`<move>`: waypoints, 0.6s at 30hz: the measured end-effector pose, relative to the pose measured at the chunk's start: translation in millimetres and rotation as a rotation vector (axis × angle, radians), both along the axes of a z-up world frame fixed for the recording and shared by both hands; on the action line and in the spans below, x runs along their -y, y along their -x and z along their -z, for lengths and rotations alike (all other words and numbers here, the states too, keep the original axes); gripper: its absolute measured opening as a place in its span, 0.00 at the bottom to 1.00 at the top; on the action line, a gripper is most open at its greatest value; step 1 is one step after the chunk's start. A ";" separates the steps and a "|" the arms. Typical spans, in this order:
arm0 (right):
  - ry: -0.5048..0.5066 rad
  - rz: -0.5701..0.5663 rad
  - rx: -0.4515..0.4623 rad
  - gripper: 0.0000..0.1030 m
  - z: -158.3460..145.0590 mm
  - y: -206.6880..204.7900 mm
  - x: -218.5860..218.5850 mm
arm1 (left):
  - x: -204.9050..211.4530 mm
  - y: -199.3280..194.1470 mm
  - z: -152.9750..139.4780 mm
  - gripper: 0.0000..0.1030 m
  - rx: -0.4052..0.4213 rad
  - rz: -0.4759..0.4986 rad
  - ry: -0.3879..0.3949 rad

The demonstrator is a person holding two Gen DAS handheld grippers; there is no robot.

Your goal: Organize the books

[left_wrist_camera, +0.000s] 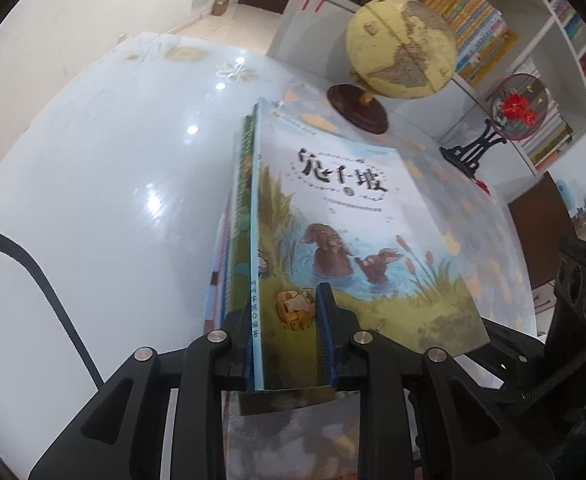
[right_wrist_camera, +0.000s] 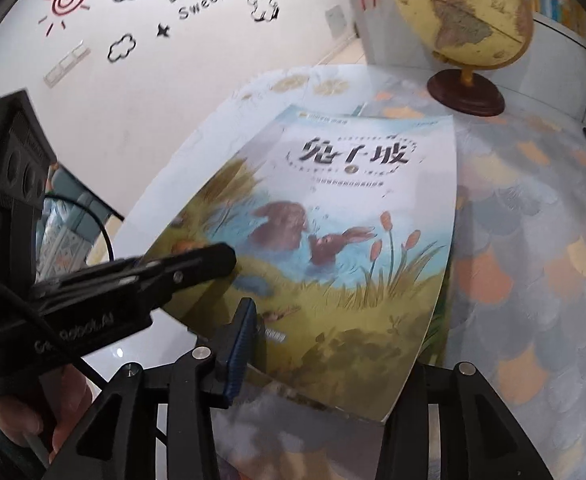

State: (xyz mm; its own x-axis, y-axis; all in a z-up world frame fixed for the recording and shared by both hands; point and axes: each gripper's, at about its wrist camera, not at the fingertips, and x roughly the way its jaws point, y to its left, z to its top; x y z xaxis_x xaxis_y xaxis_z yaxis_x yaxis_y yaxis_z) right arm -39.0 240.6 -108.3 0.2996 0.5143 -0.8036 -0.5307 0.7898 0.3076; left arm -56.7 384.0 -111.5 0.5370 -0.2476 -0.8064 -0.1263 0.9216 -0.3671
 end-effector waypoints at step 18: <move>0.154 -0.197 -0.152 0.71 21.3 31.9 12.6 | 5.5 34.7 -6.5 0.27 -0.040 -0.009 -0.175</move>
State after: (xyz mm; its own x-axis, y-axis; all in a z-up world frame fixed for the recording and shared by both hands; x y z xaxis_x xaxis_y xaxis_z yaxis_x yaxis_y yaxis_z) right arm -70.9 228.0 -129.7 0.0763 0.4193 -0.9047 -0.6355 0.7196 0.2799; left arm -91.4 378.5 -105.1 0.5054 -0.0964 -0.8575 -0.1462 0.9698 -0.1953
